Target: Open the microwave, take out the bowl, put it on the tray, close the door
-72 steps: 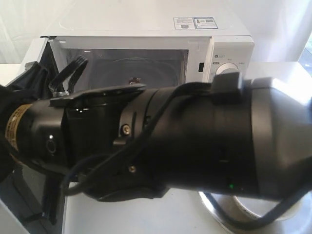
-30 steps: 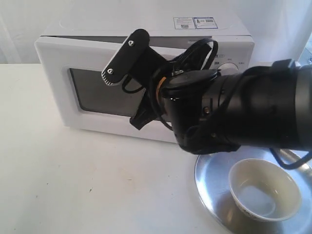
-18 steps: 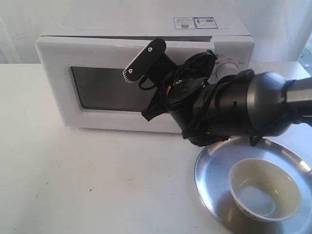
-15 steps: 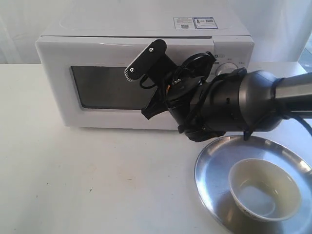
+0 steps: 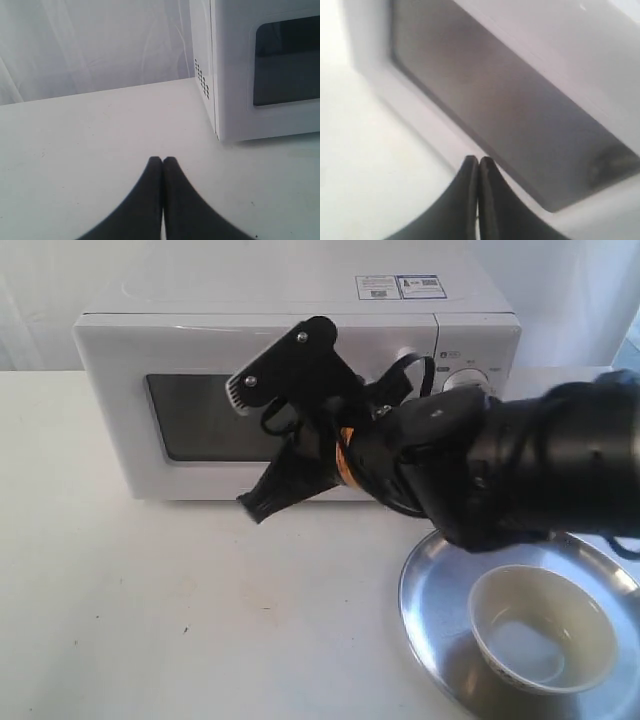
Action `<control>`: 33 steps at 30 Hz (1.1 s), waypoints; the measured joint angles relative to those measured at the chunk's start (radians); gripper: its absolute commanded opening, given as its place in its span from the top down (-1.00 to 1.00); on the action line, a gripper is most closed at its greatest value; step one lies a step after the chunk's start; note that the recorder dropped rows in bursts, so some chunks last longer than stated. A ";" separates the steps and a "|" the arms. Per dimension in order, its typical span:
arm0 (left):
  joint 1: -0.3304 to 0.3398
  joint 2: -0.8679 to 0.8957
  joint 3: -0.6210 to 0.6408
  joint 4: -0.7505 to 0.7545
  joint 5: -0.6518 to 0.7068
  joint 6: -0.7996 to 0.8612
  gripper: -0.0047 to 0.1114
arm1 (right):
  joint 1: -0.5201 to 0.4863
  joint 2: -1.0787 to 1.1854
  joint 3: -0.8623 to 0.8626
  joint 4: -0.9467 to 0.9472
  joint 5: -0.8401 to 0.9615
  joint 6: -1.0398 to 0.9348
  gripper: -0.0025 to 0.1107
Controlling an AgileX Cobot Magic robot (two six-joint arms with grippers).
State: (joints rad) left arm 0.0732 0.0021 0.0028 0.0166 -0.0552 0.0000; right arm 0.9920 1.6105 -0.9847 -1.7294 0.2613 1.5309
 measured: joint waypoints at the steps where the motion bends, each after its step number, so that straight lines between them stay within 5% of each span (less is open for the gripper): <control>1: 0.000 0.000 0.000 0.000 0.000 0.000 0.92 | 0.029 -0.045 0.023 -0.002 -0.025 0.012 0.96; 8: 0.000 0.000 0.000 0.000 0.000 0.000 0.92 | 0.299 -0.649 0.288 -0.010 -0.072 0.119 0.96; 13: 0.000 0.000 0.000 0.000 0.000 0.000 0.92 | 0.323 -0.948 0.447 -0.010 -0.068 0.325 0.96; 24: 0.000 0.000 0.000 0.000 0.000 0.000 0.92 | 0.323 -0.997 0.499 -0.010 -0.053 0.402 0.96; 33: 0.000 0.000 0.000 0.000 0.000 0.000 0.92 | 0.334 -1.073 0.629 -0.010 0.209 0.402 0.96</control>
State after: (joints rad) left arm 0.0732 0.0021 0.0028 0.0166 -0.0552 0.0000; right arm 1.3264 0.5371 -0.3558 -1.7389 0.4698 1.9334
